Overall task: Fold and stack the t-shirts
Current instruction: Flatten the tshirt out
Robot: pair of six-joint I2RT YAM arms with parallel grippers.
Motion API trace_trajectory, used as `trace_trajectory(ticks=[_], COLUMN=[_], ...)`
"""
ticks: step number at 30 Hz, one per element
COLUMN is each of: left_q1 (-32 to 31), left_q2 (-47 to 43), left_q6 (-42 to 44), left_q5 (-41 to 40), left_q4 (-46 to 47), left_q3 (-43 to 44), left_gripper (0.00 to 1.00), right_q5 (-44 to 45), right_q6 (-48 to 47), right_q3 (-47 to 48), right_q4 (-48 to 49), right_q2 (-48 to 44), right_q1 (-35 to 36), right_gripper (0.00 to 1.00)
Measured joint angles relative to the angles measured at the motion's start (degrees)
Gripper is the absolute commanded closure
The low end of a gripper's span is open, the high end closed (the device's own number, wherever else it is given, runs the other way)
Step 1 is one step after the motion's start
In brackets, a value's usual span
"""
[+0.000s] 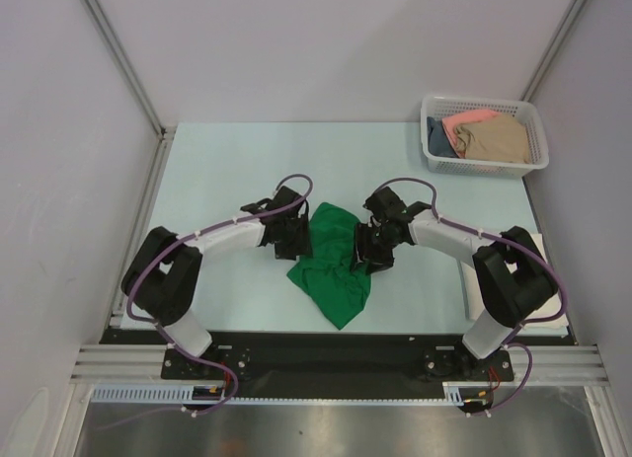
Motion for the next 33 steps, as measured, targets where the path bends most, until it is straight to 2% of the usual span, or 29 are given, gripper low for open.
trace_trajectory(ticks=[5, 7, 8, 9, 10, 11, 12, 17, 23, 27, 28, 33], left_q1=[0.00, -0.02, -0.02, -0.02, -0.02, -0.02, -0.07, -0.11, -0.42, -1.03, -1.03, -1.11], left_q2=[1.90, 1.86, 1.79, 1.70, 1.49, 1.11, 0.66, -5.64, -20.61, -32.79, -35.41, -45.77], left_q6=[-0.15, -0.09, -0.02, 0.07, 0.46, 0.72, 1.07, 3.87, 11.52, 20.02, 21.66, 28.50], left_q5=[1.03, 1.03, 0.92, 0.52, 0.31, -0.33, -0.87, -5.09, -12.63, -14.51, -15.04, -15.78], left_q4=[-0.13, -0.13, -0.13, -0.55, -1.07, -1.84, -2.62, -6.69, -12.35, -14.49, -15.04, -20.72], left_q3=[0.24, 0.79, 1.05, 1.64, 2.40, 3.39, 4.33, 11.04, 22.05, 29.51, 31.04, 44.61], left_gripper=[0.68, 0.85, 0.95, 1.00, 1.00, 1.00, 1.00, 1.00, 1.00, 1.00, 1.00, 1.00], right_q5=[0.00, 0.07, 0.13, 0.17, 0.20, 0.22, 0.22, 0.42, -0.13, -2.32, -2.45, 0.50], right_q6=[-0.15, -0.20, -0.22, -0.39, -0.55, -0.59, -0.74, -1.55, -1.55, 0.04, 0.24, 0.37], right_q3=[0.00, 0.00, 0.00, 0.00, 0.00, 0.04, 0.07, 1.99, 7.54, 10.32, 11.34, 19.82], right_q4=[0.00, 0.00, 0.00, 0.00, 0.00, -0.02, -0.02, -1.51, -3.69, 1.79, 3.61, 8.35], right_q2=[0.00, 0.00, 0.00, 0.00, 0.00, 0.00, 0.00, 0.04, -5.29, -15.43, -18.23, -22.91], right_q1=[-0.11, -0.11, -0.11, -0.11, -0.11, -0.11, -0.11, -0.09, 3.10, 10.60, 14.29, 28.09], right_gripper=[0.57, 0.61, 0.69, 0.74, 0.79, 0.92, 0.99, 1.00, 1.00, 1.00, 1.00, 1.00])
